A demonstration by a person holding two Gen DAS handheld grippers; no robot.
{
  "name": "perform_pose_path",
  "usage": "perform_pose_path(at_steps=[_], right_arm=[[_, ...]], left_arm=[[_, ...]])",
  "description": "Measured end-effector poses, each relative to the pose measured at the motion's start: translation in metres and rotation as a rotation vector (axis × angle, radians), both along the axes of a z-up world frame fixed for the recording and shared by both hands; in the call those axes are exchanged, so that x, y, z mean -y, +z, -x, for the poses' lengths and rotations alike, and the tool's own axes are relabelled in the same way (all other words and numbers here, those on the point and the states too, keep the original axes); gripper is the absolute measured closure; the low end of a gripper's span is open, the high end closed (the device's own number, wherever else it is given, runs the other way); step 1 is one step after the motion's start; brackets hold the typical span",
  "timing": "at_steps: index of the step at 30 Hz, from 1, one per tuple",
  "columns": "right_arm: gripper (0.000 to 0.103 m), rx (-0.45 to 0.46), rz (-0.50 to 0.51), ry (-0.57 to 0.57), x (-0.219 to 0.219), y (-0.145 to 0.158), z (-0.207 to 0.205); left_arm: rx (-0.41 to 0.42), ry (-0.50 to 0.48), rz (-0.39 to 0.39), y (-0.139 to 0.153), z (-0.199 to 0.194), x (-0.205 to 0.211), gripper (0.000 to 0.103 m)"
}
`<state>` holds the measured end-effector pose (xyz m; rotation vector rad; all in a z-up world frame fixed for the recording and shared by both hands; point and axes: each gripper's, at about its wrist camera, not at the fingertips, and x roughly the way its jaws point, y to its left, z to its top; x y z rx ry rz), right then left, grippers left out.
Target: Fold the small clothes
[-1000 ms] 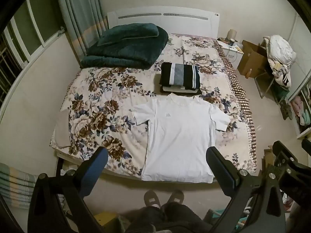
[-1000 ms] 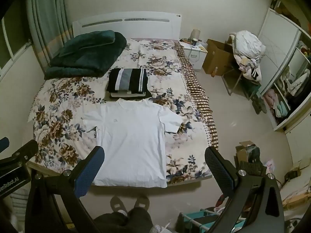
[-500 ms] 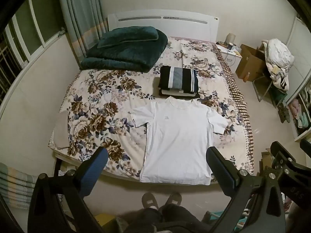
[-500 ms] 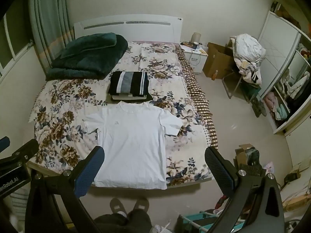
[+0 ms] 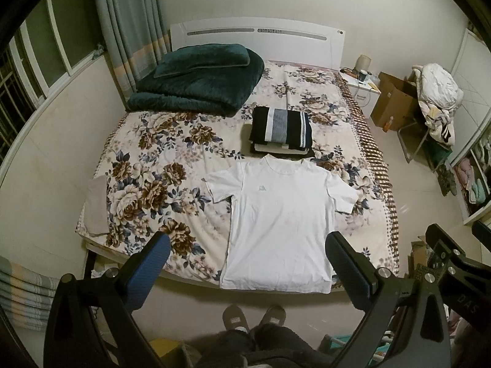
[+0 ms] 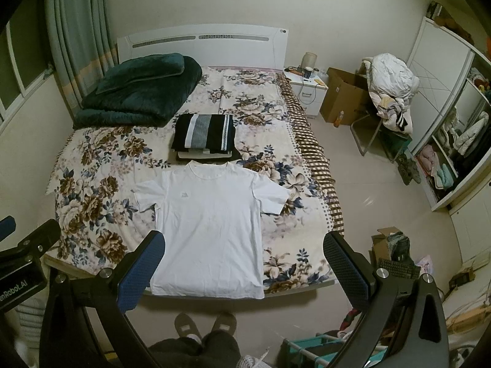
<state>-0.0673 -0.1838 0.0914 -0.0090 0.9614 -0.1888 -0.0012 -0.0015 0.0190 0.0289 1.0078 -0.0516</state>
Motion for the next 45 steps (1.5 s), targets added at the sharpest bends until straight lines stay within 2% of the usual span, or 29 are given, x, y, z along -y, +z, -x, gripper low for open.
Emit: perform_pose_path(at_steps=[13, 42, 45], right_arm=[[0.0, 0.008, -0.002, 0.001, -0.005, 0.013, -0.002], [0.0, 0.023, -0.002, 0.003, -0.007, 0.013, 0.002], [0.0, 0.023, -0.002, 0.004, -0.01, 0.023, -0.005]], left_arm=[[0.003, -0.001, 0.004, 0.001, 0.0, -0.001, 0.0], [0.014, -0.005, 0.012, 0.002, 0.004, -0.006, 0.0], [0.015, -0.002, 0.013, 0.002, 0.005, -0.006, 0.0]])
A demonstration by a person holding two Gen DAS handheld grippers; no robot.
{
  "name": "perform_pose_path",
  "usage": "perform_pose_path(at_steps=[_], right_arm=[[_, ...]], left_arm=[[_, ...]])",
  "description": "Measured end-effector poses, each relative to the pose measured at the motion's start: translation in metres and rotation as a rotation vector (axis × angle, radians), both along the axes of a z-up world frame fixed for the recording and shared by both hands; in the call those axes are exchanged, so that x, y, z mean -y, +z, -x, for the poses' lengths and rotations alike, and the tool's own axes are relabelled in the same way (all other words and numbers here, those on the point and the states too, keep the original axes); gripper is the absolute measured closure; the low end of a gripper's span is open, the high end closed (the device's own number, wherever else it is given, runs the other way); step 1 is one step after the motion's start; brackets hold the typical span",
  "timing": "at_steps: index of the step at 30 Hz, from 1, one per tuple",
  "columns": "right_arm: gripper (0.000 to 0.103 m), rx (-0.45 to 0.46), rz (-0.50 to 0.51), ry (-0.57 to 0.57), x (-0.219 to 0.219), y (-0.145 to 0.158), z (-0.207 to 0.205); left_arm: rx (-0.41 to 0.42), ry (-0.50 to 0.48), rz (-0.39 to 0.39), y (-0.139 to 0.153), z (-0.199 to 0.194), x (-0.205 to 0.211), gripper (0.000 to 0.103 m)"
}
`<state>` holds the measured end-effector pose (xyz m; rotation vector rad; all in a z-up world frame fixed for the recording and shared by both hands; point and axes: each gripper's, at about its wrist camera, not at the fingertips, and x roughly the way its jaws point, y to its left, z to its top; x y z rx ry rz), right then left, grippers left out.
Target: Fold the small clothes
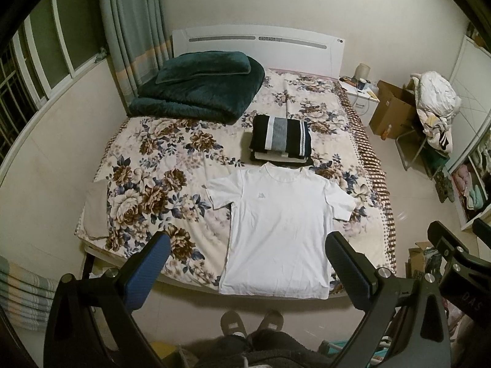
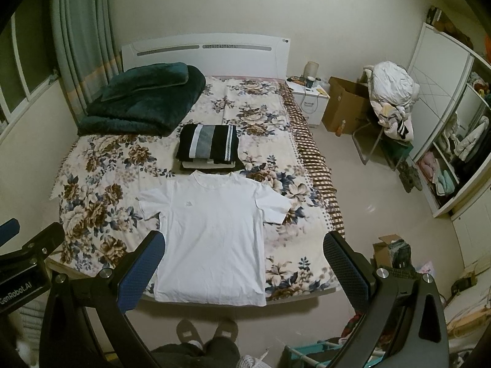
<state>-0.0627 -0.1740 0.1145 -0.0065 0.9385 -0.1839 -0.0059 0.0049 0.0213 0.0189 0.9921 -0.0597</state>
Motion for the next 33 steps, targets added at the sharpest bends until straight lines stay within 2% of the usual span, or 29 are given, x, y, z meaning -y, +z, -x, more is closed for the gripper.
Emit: perform_pose_path(at_steps=[16, 21, 25, 26, 29, 33], right_arm=[[0.0, 0.002, -0.007, -0.001, -0.001, 0.001, 0.002], [0.0, -0.017, -0.039, -0.044, -0.001, -0.003, -0.014], [0.0, -0.051, -0.082, -0.128, 0.019, -0.05, -0.047], [0.0, -0.059, -0.084, -0.162, 0.027, -0.079, -0.058], [0.0, -0.086, -0.09, -0.253, 0.061, -0.133, -0.086], [0.0, -0.145, -0.134, -0.366, 0.12, -0.212, -0.131]], left_arm=[[0.013, 0.003, -0.004, 0.001, 0.002, -0.001, 0.0], [0.063, 0.02, -0.035, -0.005, -0.024, 0.0, 0.0], [0.103, 0.018, -0.083, -0.035, -0.065, 0.001, 0.0], [0.113, 0.019, -0.089, -0.044, -0.075, 0.001, 0.0], [0.114, 0.032, -0.102, -0.078, -0.107, 0.003, 0.0], [0.072, 0.065, -0.117, -0.133, -0.155, 0.017, 0.0]])
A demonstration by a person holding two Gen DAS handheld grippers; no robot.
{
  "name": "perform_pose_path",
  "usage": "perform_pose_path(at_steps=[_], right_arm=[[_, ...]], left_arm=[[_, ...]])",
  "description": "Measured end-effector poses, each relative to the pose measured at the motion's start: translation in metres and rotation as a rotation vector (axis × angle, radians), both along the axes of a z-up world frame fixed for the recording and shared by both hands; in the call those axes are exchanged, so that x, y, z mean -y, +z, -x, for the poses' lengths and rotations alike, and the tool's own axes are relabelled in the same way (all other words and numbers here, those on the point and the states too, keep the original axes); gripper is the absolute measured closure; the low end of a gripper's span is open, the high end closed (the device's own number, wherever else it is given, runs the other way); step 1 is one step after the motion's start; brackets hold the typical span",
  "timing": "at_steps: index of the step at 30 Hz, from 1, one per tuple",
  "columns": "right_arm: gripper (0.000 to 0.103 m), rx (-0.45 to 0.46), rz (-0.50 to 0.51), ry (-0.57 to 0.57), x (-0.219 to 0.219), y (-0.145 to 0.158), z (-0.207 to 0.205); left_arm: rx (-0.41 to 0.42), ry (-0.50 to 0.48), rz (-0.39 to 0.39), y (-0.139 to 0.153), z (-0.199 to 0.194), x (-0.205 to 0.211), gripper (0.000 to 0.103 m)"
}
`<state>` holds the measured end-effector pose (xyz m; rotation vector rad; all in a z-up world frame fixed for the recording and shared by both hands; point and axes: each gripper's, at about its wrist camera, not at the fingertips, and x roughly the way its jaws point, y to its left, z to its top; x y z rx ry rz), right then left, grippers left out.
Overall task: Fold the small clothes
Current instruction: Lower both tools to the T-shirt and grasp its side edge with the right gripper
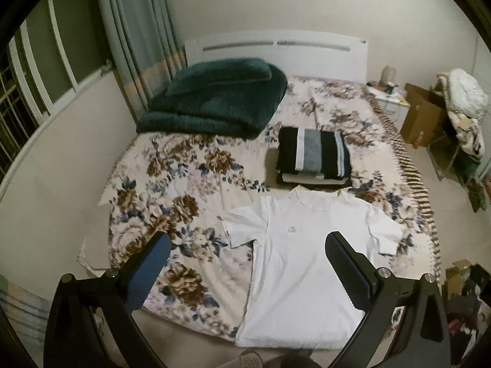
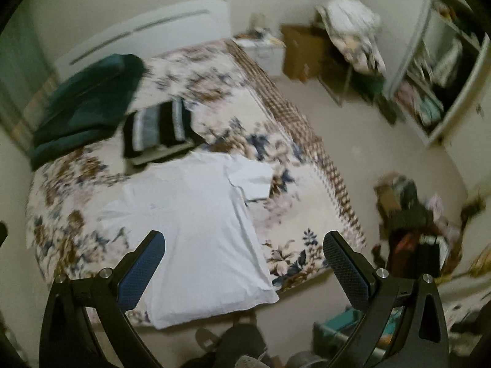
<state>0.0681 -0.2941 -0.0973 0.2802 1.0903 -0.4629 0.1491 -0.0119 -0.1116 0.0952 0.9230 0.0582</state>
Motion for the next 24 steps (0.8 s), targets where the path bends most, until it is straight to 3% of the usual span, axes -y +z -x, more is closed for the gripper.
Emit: perform_pose_path(at_steps=[3, 12, 15, 19, 24], right_arm=[[0.0, -0.054, -0.05, -0.059, 0.049, -0.071, -0.041], [0.0, -0.125, -0.234, -0.186, 0.187, -0.282, -0.128], [0.009, -0.123, -0.341, -0.258, 0.221, -0.356, -0.152], [0.021, -0.114, -0.505, -0.391, 0.249, -0.443, -0.163], [0.023, -0.057, -0.676, -0.525, 0.257, -0.509, -0.163]], left_arm=[[-0.032, 0.033, -0.003, -0.051, -0.042, 0.019, 0.0], [-0.196, 0.142, -0.053, -0.228, -0.1, 0.065, 0.0], [-0.227, 0.158, -0.099, -0.28, -0.115, 0.071, 0.0], [-0.274, 0.188, -0.114, -0.341, -0.131, 0.071, 0.0], [-0.324, 0.2, -0.081, -0.401, -0.149, 0.075, 0.0]])
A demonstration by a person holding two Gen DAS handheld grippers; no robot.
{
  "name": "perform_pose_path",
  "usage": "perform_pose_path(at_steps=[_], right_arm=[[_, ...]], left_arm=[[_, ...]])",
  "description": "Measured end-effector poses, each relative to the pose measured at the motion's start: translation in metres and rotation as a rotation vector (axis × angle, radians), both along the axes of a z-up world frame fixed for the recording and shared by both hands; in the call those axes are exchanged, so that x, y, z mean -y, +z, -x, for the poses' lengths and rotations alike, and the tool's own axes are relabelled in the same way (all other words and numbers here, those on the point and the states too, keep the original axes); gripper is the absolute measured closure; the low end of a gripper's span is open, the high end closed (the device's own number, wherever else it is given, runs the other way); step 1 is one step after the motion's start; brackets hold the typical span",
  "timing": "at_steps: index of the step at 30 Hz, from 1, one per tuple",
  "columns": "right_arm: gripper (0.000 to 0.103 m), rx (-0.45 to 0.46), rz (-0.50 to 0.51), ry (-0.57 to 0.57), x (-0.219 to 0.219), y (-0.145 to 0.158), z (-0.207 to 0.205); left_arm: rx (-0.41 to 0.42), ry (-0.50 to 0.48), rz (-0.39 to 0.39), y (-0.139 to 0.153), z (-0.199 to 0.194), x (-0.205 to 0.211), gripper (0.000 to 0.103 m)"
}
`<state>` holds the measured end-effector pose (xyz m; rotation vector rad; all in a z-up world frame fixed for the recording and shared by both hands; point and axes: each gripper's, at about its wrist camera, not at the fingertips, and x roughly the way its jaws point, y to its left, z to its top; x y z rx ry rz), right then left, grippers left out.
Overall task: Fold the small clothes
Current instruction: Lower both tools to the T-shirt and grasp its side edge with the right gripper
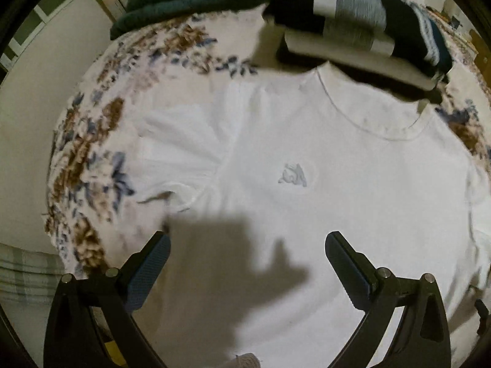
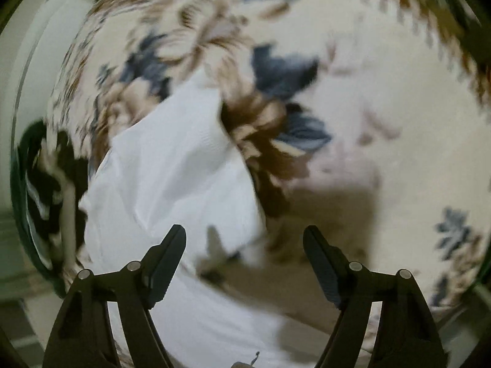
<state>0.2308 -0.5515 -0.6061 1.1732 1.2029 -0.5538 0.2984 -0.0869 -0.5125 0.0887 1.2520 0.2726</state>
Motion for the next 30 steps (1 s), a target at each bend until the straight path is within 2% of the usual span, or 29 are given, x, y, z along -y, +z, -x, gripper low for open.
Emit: perform_pose_path(at_steps=[4, 8, 10, 14, 16, 18, 20, 22, 23, 24, 27, 30], right_arm=[[0.022, 0.038, -0.039, -0.083, -0.005, -0.031, -0.002], [0.026, 0.074, -0.02, -0.138, -0.015, -0.035, -0.003], [0.044, 0.076, -0.001, -0.16, -0.022, -0.034, -0.004], [0.068, 0.078, 0.012, -0.188, -0.033, -0.033, -0.008], [0.087, 0.073, 0.034, -0.18, -0.039, -0.032, -0.013], [0.097, 0.075, 0.073, -0.164, -0.043, -0.026, -0.022], [0.098, 0.083, 0.125, -0.134, -0.045, -0.012, -0.03], [0.099, 0.096, 0.209, -0.059, -0.056, 0.006, -0.039], [0.099, 0.11, 0.246, -0.014, -0.057, 0.02, -0.023], [0.099, 0.124, 0.286, 0.044, -0.066, 0.03, -0.029], [0.099, 0.16, 0.417, 0.284, -0.114, 0.054, -0.066], [0.099, 0.192, 0.53, 0.539, -0.176, 0.064, -0.092]], left_arm=[[-0.016, -0.017, -0.012, -0.027, -0.008, 0.01, 0.0], [-0.052, -0.011, 0.017, -0.044, -0.011, 0.012, 0.0], [-0.068, -0.015, 0.007, -0.049, -0.013, 0.014, 0.0], [-0.07, -0.028, -0.001, -0.052, -0.014, 0.016, 0.0], [-0.071, -0.033, 0.001, -0.051, -0.016, 0.015, 0.0], [-0.067, -0.038, 0.002, -0.049, -0.017, 0.012, 0.0], [-0.061, -0.037, 0.005, -0.047, -0.019, 0.007, 0.0], [-0.055, -0.031, 0.01, -0.043, -0.02, 0.0, 0.0], [-0.049, -0.028, 0.015, -0.042, -0.02, -0.003, 0.0], [-0.045, -0.023, 0.017, -0.04, -0.019, -0.007, 0.0], [-0.042, -0.003, 0.023, -0.037, -0.015, -0.023, 0.0], [-0.052, 0.032, 0.03, -0.035, -0.006, -0.047, 0.0]])
